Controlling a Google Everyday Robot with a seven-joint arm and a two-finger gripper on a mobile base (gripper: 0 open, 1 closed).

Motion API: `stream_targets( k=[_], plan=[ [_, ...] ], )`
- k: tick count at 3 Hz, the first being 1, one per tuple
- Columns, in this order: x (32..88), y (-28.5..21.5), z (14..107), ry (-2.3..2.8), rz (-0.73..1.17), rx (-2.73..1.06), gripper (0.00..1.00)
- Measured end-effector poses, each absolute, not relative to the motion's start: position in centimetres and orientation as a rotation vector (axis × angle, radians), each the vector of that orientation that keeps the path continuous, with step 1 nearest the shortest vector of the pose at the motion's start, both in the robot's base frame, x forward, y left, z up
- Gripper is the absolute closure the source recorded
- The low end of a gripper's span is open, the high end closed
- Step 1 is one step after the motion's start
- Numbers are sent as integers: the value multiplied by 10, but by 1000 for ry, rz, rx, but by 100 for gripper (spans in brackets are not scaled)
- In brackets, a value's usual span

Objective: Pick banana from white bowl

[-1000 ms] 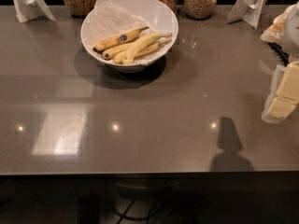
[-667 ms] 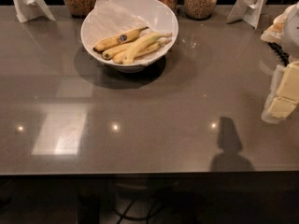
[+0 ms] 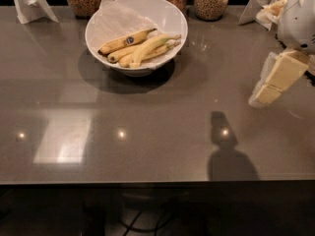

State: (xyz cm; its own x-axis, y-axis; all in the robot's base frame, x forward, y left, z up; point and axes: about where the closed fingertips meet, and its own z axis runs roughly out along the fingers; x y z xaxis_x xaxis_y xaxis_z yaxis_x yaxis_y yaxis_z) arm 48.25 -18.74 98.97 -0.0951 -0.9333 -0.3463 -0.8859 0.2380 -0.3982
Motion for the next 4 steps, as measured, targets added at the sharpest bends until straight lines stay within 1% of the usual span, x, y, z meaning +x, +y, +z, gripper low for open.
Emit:
stream_targets(
  k=[1,2,3,4],
  plan=[
    [519,-162,997,1857,-82,-1617,0],
    [562,-120,1006,1743,-12,-1616,0],
    [563,-120,1006,1742,-12,-1617,0],
    [585,-103,1002,1655,-23,-1674,0]
  ],
)
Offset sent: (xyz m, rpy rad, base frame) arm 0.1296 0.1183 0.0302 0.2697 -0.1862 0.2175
